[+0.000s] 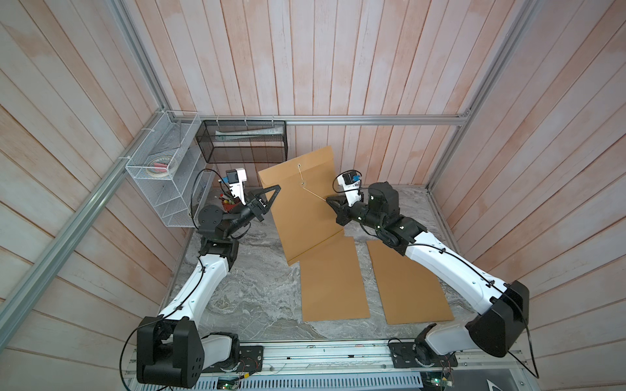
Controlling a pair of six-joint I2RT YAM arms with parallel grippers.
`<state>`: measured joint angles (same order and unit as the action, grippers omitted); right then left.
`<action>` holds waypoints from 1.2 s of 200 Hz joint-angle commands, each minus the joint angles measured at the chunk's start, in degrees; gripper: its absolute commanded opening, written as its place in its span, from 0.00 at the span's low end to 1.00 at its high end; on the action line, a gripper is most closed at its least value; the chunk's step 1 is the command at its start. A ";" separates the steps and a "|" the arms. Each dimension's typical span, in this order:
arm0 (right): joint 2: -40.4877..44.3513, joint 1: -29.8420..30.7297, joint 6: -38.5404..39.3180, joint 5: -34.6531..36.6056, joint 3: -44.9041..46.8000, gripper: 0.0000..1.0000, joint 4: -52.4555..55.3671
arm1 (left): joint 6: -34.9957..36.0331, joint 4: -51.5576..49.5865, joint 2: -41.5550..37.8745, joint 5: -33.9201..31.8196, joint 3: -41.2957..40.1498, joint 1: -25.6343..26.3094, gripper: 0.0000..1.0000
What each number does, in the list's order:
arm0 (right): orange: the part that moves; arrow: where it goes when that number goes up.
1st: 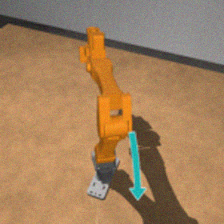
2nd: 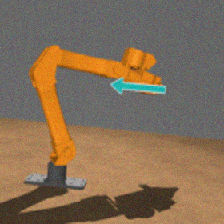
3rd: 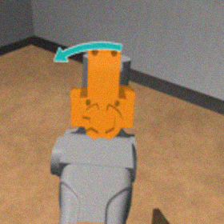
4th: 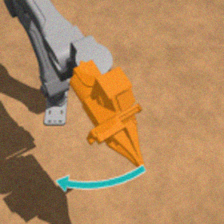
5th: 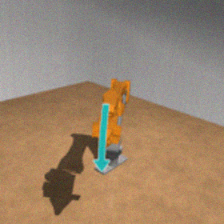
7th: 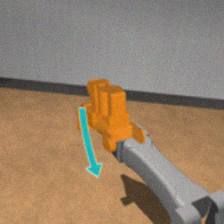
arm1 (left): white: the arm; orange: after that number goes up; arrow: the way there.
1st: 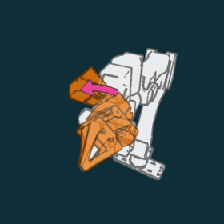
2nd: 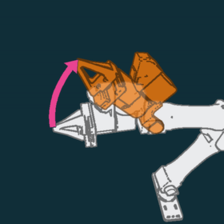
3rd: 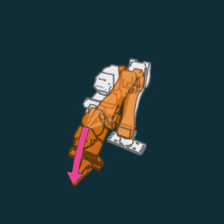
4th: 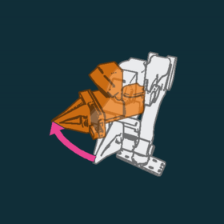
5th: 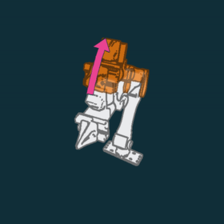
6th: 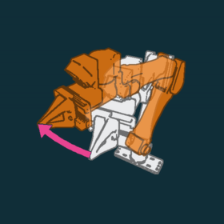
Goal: Open the file bag
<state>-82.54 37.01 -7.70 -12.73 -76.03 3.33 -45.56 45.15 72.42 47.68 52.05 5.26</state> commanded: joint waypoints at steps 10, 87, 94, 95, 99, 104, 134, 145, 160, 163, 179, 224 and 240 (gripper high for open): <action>1.34 -1.23 1.32 0.51 -2.05 0.00 2.24 | -0.76 2.57 -0.60 0.71 -0.98 -0.28 0.00; 0.94 -3.22 2.86 -0.29 -5.67 0.00 3.83 | -0.92 2.49 -0.88 2.03 -1.98 -0.31 0.00; 0.83 -3.26 3.08 -0.34 -6.25 0.00 4.02 | -0.93 2.49 -0.87 2.19 -2.12 -0.29 0.00; 0.82 -3.26 3.11 -0.31 -6.33 0.00 4.04 | -0.93 2.49 -0.83 2.17 -2.17 -0.27 0.00; 0.74 -3.22 3.26 -0.28 -6.74 0.00 4.20 | -0.93 2.53 -0.88 2.23 -2.28 -0.33 0.00; 0.74 -3.26 3.37 -0.28 -7.08 0.00 4.35 | -0.93 2.58 -0.88 2.32 -2.44 -0.33 0.00; -0.28 -3.22 3.92 -1.30 -10.00 0.00 5.10 | -1.02 2.93 -0.88 3.36 -3.10 -0.33 0.00; -0.70 -3.25 4.01 -1.74 -11.15 0.00 5.41 | -1.11 3.22 -0.79 3.98 -3.27 -0.33 0.00; -1.41 -3.26 4.10 -2.19 -12.48 0.00 5.72 | -1.20 3.45 -0.88 4.52 -3.53 -0.28 0.00; -1.54 -3.26 4.10 -2.35 -12.59 0.00 5.72 | -1.20 3.47 -0.88 4.68 -3.57 -0.31 0.00; -2.15 -3.17 4.19 -2.73 -13.39 0.00 5.81 | -1.20 3.82 -0.96 5.35 -3.81 -0.32 0.00; -3.71 -2.92 4.35 -3.64 -15.56 0.00 5.64 | -1.55 4.38 -0.95 7.67 -3.93 -0.25 0.00; -4.31 -2.78 4.45 -3.95 -16.57 0.00 5.54 | -1.39 4.39 -1.14 8.46 -4.10 -0.18 0.00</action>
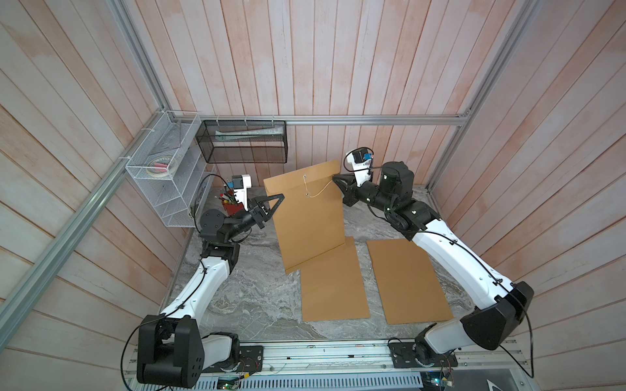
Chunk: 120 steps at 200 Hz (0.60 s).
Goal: Open the file bag
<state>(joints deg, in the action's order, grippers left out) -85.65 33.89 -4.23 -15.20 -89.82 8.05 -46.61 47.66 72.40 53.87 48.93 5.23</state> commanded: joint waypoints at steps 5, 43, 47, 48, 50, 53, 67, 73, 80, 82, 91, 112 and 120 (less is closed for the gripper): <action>-1.38 0.40 0.98 -1.62 -3.10 0.00 0.82 | -0.32 1.83 -1.21 2.50 -1.11 -0.22 0.00; -3.17 0.90 1.30 -2.22 -6.67 0.00 1.68 | -0.14 2.45 -1.12 3.42 -1.82 0.13 0.00; -3.35 1.02 1.36 -2.28 -7.03 0.00 1.82 | -0.19 2.52 -1.00 3.51 -1.82 0.21 0.00; -3.37 1.01 1.39 -2.28 -7.12 0.00 1.85 | -0.21 2.52 -0.97 3.52 -1.86 0.26 0.00; -3.47 1.05 1.48 -2.29 -7.32 0.00 1.91 | -0.23 2.64 -0.95 3.55 -1.89 0.25 0.00; -3.54 1.04 1.55 -2.29 -7.61 0.00 2.00 | -0.24 2.63 -0.95 3.65 -1.89 0.22 0.00; -4.16 1.31 1.77 -2.40 -8.78 0.00 2.31 | -0.24 2.73 -0.81 3.89 -1.99 0.39 0.00; -4.53 1.37 1.90 -2.46 -9.19 0.00 2.48 | -0.24 2.73 -0.85 3.98 -2.02 0.52 0.00; -4.77 1.49 1.94 -2.62 -9.89 0.00 2.65 | -0.24 2.75 -0.92 4.07 -2.09 0.57 0.00; -4.85 1.52 2.01 -2.64 -10.05 0.00 2.66 | -0.17 2.72 -0.94 4.10 -2.08 0.57 0.00; -5.26 1.69 2.12 -2.84 -10.66 0.00 2.78 | -0.07 2.58 -0.95 4.06 -2.10 0.73 0.00; -6.01 2.05 2.29 -3.08 -11.98 0.00 3.02 | 0.44 1.77 -0.99 4.05 -2.08 1.14 0.00; -6.21 2.22 2.38 -3.09 -12.42 0.00 3.17 | 0.76 1.48 -0.99 4.14 -2.04 1.31 0.00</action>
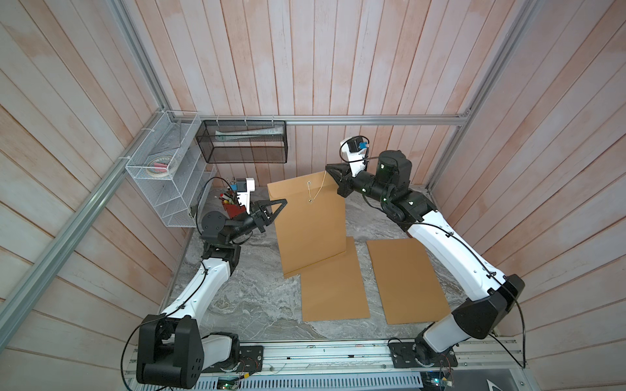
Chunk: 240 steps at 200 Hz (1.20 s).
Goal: Open the file bag
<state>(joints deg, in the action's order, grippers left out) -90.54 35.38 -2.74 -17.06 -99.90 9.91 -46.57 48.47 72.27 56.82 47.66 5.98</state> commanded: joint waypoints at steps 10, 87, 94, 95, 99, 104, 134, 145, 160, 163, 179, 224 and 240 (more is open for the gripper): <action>-1.67 0.96 1.06 -1.36 -2.83 0.00 1.47 | 1.10 0.19 -0.90 1.16 -0.81 0.78 0.00; -3.24 2.57 1.33 -2.19 -5.24 0.00 1.68 | 2.77 -2.19 -0.90 1.02 -0.63 1.84 0.00; -3.37 2.76 1.42 -2.28 -5.65 0.00 1.84 | 2.93 -2.39 -0.90 1.01 -0.72 1.95 0.00; -3.39 2.76 1.42 -2.28 -5.70 0.00 1.85 | 2.95 -2.40 -0.90 1.01 -0.72 1.94 0.00; -3.53 2.92 1.47 -2.30 -5.94 0.00 2.01 | 3.04 -2.53 -0.90 0.95 -0.68 2.04 0.00; -3.65 2.99 1.51 -2.37 -6.29 0.00 2.12 | 3.19 -2.63 -0.90 0.93 -0.72 2.17 0.00; -4.67 3.80 1.75 -2.85 -8.74 0.00 3.15 | 3.85 -3.31 -0.73 0.58 -0.86 2.45 0.00; -5.18 4.08 1.78 -3.10 -9.70 0.00 3.49 | 3.85 -3.41 -0.56 0.42 -0.90 2.53 0.00; -5.94 4.56 1.82 -3.48 -11.14 0.00 4.01 | 3.81 -3.36 -0.38 0.24 -0.75 2.55 0.00; -6.15 4.67 1.81 -3.53 -11.45 0.00 4.12 | 3.75 -3.38 -0.38 0.23 -0.83 2.55 0.00; -7.12 5.29 2.02 -3.63 -12.87 0.00 4.50 | 3.76 -3.36 -0.29 0.07 -0.77 2.55 0.00; -11.05 7.56 2.56 -4.62 -18.63 0.00 6.75 | 3.46 -3.26 0.09 -0.76 -0.99 2.64 0.00; -12.63 8.51 2.74 -4.81 -20.97 0.00 7.65 | 3.24 -3.06 0.24 -1.10 -1.07 2.64 0.00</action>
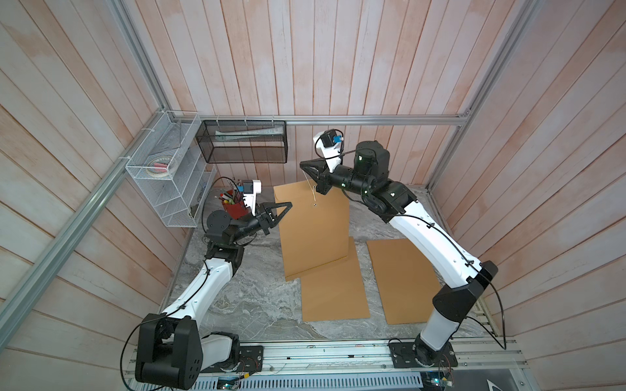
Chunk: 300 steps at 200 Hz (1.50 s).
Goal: Open the file bag
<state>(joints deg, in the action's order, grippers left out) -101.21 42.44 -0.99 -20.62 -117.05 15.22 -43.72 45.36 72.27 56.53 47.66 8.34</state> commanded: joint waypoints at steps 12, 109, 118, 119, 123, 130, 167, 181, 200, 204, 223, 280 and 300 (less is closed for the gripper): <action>-3.02 2.12 0.99 -1.26 -5.35 0.00 2.87 | 0.31 0.11 0.46 -0.98 -1.03 0.28 0.00; -6.22 4.94 0.98 -2.31 -9.82 0.00 4.19 | -0.96 0.83 0.85 -4.96 -0.42 0.06 0.00; -6.04 5.19 0.99 -2.06 -9.53 0.00 4.36 | -1.16 0.69 0.94 -5.49 -0.21 -0.09 0.00; -5.99 5.28 0.99 -2.01 -9.48 0.00 4.41 | -1.17 0.69 0.94 -5.53 -0.21 -0.17 0.00; -5.87 5.40 1.07 -1.84 -9.25 0.00 4.46 | -1.31 0.62 1.03 -5.55 -0.14 -0.31 0.00; -5.48 5.51 1.17 -1.52 -8.69 0.00 4.39 | -1.57 0.76 1.03 -5.79 -0.04 -0.57 0.00; -2.04 5.69 0.39 -0.50 -1.63 0.00 1.04 | -2.33 1.13 0.77 -6.08 0.76 -1.96 0.00; -0.66 5.73 -0.18 -0.40 1.13 0.00 -0.33 | -2.42 1.14 0.59 -6.31 1.03 -2.39 0.00; 1.19 5.75 -0.84 -0.13 4.74 0.00 -1.80 | -2.51 1.19 0.50 -6.48 1.30 -2.83 0.00; 1.55 5.79 -0.93 -0.12 5.42 0.00 -2.06 | -2.51 1.20 0.48 -6.60 1.36 -2.89 0.00; 3.62 5.86 -1.74 0.18 9.29 0.00 -3.70 | -2.84 1.56 0.50 -6.80 1.47 -3.19 0.00; 9.80 5.82 -5.04 1.36 22.31 0.00 -9.45 | -4.15 3.04 1.45 -7.67 2.66 -3.68 0.00; 11.37 5.82 -6.22 1.87 26.05 0.00 -10.98 | -4.82 3.94 1.82 -7.83 3.18 -3.68 0.00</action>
<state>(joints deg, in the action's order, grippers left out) -91.77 47.88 -4.78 -20.14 -94.56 8.01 -47.20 46.46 73.32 49.84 48.53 5.02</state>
